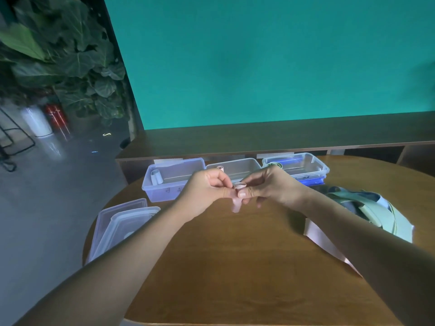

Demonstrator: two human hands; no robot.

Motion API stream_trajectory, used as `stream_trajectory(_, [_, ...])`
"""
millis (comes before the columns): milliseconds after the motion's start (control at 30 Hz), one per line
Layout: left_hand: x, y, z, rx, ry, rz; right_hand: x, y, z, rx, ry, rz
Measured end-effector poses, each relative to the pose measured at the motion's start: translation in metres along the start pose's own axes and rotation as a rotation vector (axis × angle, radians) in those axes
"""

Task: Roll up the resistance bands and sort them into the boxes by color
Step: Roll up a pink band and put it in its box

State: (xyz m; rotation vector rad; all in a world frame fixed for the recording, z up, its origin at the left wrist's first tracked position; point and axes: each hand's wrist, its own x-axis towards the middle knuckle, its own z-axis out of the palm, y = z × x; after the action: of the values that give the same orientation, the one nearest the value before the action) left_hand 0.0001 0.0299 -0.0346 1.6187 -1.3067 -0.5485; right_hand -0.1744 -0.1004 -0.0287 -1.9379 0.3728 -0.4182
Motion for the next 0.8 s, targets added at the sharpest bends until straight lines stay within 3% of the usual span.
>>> stream_trajectory(300, [0.066, -0.034, -0.001, -0.064, -0.014, -0.036, 0.066, 0.03, -0.029, -0.035, 0.046, 0.073])
stream_trajectory(567, [0.142, -0.076, -0.001, -0.104, 0.109, -0.149, 0.14, 0.07, -0.045, -0.066, 0.157, 0.104])
stream_trajectory(800, [0.184, -0.115, -0.001, 0.08, 0.155, -0.141, 0.19, 0.098, -0.051, -0.3, 0.244, 0.188])
